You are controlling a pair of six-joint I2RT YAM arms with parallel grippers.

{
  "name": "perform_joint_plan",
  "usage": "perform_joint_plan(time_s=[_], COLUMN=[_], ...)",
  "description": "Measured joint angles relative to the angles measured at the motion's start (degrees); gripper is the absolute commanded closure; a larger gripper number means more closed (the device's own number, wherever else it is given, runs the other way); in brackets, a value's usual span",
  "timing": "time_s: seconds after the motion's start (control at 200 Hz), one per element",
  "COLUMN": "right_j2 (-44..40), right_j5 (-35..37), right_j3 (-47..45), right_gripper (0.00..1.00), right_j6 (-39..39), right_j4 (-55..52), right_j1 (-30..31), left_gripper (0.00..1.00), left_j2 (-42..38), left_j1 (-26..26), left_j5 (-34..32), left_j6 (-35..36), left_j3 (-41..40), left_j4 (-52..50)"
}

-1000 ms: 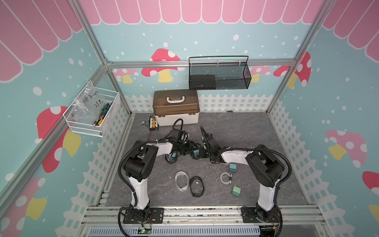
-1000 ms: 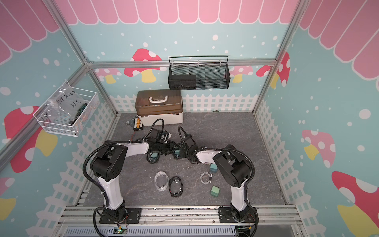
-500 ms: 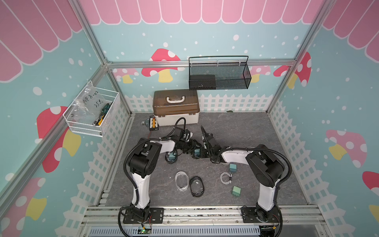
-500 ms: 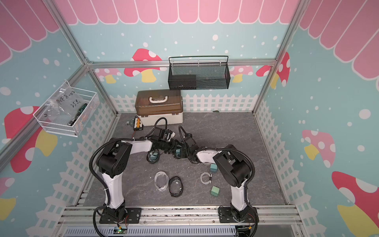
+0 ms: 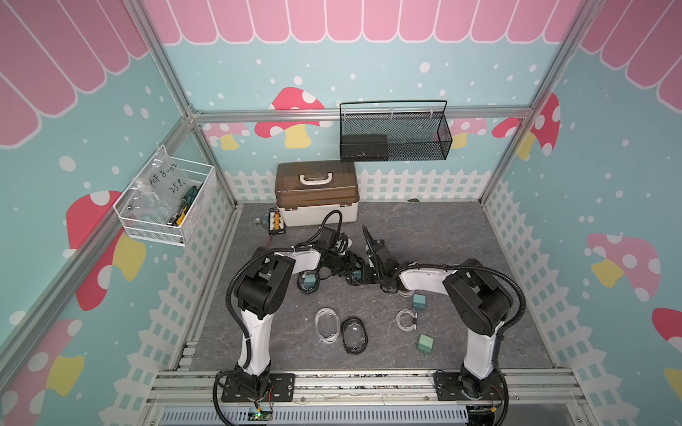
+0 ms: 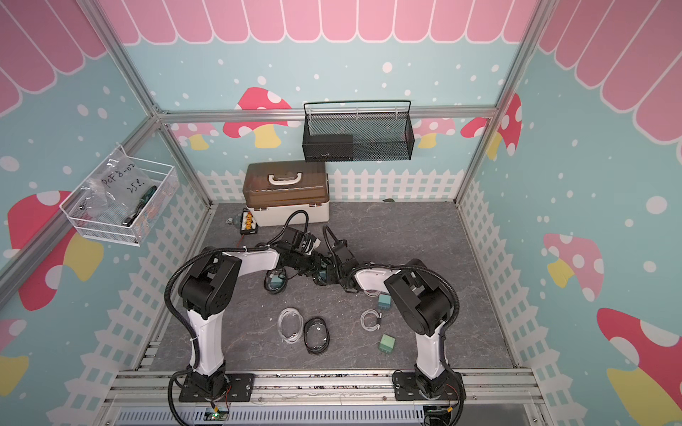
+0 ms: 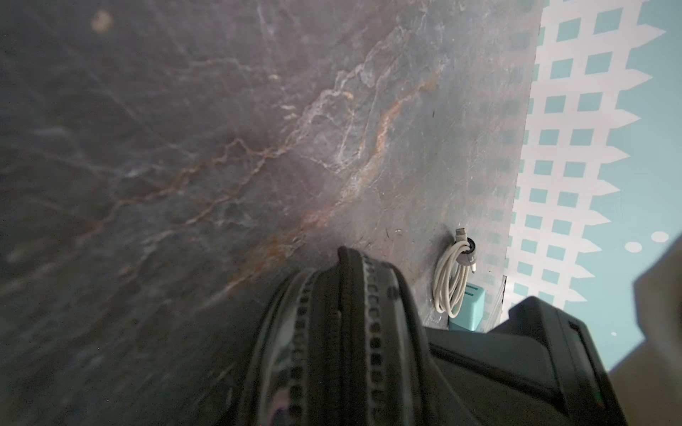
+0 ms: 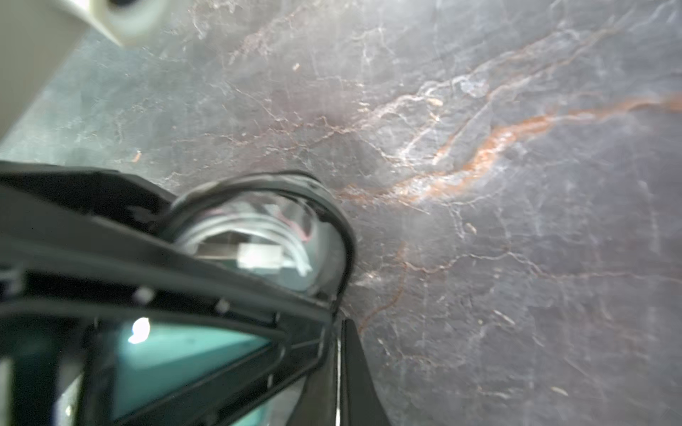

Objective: Pack away charging kits
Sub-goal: Pick up the storage bag at the center of the board.

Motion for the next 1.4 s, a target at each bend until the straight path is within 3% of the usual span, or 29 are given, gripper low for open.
perform_joint_plan(time_s=[0.135,0.385,0.665,0.72,0.825,0.885,0.976,1.151,1.291,1.351,1.401], right_j2=[0.2,0.4,-0.5,-2.2,-7.1,-10.6,-16.0,-27.9,-35.9,-38.5,-40.5], right_j5=[-0.4,-0.8,-1.0,-1.0,-1.0,-0.8,-0.8,-0.2,3.7,6.4,7.9], right_j3=[0.3,1.0,1.0,0.5,-1.3,-2.4,-4.2,-9.7,-13.9,-14.4,-14.8], right_gripper=[1.0,1.0,1.0,0.96,0.84,0.71,0.43,0.35,0.02,0.02,0.17], right_j6=[0.0,0.0,0.0,-0.1,-0.1,-0.1,-1.4,-3.9,-4.2,-3.9,-3.2], right_j4=[-1.0,-1.6,-1.8,-1.8,-2.1,-2.4,-2.6,1.3,7.5,7.6,7.8], right_j1=[-0.3,-0.6,-1.4,-1.8,-2.6,-3.1,-3.3,-3.1,-3.1,-3.2,-3.3], left_gripper=[0.39,0.72,0.92,1.0,1.0,1.0,1.0,1.0,1.0,1.0,1.0], left_j2=[0.0,0.8,0.8,0.7,-0.5,-2.6,-6.9,-24.0,-39.6,-45.0,-48.5], left_j1=[-0.3,-0.3,-0.4,-0.4,-0.3,-0.1,0.2,2.0,2.4,2.4,2.4], left_j5=[-0.1,-0.5,-0.5,-0.2,0.8,1.4,1.1,-2.7,-8.2,-10.8,-12.9], left_j6=[1.0,2.2,2.7,2.5,1.4,0.0,-2.8,-8.4,-11.1,-11.8,-11.9], left_j3=[1.1,1.9,2.0,1.6,-0.8,-4.1,-9.5,-16.0,-16.9,-16.8,-16.0], left_j4=[-1.4,-3.8,-3.9,-3.5,-1.3,0.6,2.4,7.1,14.2,16.7,17.0])
